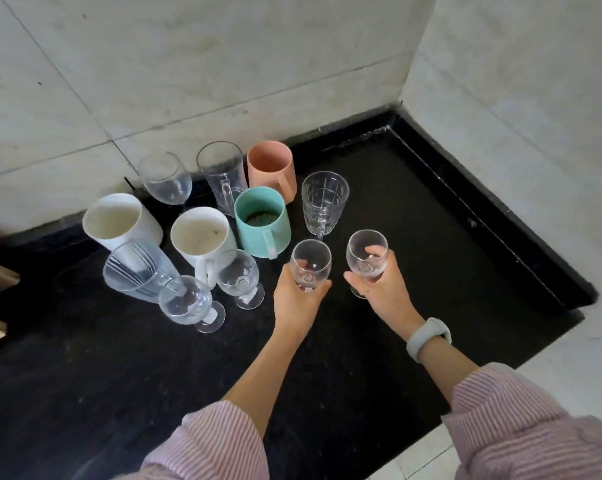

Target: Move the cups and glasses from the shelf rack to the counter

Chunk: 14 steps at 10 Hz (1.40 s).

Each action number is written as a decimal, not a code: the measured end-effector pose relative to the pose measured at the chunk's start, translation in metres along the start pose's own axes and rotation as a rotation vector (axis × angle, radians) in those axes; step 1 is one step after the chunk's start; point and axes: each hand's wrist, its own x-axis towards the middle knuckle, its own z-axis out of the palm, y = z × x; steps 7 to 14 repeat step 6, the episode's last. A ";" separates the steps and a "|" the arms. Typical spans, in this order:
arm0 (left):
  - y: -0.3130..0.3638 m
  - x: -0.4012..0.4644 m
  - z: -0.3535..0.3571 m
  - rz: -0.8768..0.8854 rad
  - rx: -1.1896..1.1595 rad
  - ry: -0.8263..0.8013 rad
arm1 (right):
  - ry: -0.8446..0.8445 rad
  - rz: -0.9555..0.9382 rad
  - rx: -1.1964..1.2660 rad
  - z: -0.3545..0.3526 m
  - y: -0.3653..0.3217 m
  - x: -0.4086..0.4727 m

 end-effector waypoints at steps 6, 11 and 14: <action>-0.022 -0.008 0.003 0.062 0.283 0.042 | -0.043 0.235 -0.160 0.004 -0.012 0.000; -0.022 -0.008 0.003 0.062 0.283 0.042 | -0.043 0.235 -0.160 0.004 -0.012 0.000; -0.022 -0.008 0.003 0.062 0.283 0.042 | -0.043 0.235 -0.160 0.004 -0.012 0.000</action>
